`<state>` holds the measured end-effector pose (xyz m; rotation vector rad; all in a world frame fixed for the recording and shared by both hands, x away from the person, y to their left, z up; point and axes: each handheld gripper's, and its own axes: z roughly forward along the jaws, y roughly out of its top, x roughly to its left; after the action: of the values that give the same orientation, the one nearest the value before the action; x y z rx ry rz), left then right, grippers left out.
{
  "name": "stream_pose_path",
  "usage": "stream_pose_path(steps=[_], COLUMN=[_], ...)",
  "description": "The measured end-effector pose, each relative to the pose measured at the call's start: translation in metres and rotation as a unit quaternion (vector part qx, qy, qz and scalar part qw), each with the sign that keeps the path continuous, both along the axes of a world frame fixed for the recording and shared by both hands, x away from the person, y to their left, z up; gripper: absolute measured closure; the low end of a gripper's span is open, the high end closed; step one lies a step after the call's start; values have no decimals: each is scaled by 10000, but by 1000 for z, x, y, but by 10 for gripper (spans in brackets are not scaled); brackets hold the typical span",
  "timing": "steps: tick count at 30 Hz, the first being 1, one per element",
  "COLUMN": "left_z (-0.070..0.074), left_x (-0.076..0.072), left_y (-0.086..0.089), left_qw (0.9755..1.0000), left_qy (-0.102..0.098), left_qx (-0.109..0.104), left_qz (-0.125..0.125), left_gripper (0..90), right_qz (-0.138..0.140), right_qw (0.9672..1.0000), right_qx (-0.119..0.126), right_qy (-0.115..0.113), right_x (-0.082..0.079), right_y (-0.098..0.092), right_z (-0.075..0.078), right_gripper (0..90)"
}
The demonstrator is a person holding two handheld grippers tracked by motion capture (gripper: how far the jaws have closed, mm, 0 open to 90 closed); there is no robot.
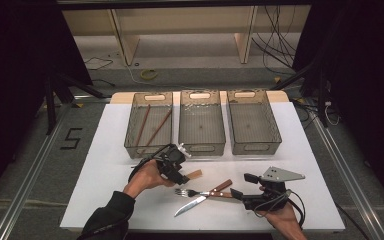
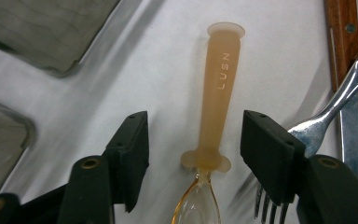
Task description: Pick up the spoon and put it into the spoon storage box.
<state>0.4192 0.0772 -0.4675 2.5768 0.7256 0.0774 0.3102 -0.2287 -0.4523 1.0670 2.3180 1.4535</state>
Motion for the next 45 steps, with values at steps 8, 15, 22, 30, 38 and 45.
stream_pose_path(steps=[8, 15, 22, 30, 38, 45], left_z=[-4, -4, -4, -4, -4, -4], left_x=[0, -3, -6, -7, -7, -6], left_y=[-4, -6, -9, -10, -9, -8], left_qw=[9998, 9994, 9987, 9982, 9985, 9986], left_qy=[-58, -139, -229, -237, -220, -229], left_qx=[153, 215, 256, 234, 169, 128], left_qz=[-118, -229, -387, -496, -464, -470], left_gripper=[521, 596, 682, 758, 771, 777], right_qz=[-17, 5, 7, 13, 14, 13], right_qw=[10000, 10000, 10000, 10000, 10000, 10000], right_qx=[-16, -32, -43, -57, -64, -62], right_qy=[-12, -7, -11, -29, -35, -35], right_x=[-2, -2, -2, -2, -3, -3], right_y=[0, 1, 1, 2, 2, 2], right_z=[1, 1, 1, 1, 1, 2], right_gripper=[239, 239, 239, 239, 240, 240])
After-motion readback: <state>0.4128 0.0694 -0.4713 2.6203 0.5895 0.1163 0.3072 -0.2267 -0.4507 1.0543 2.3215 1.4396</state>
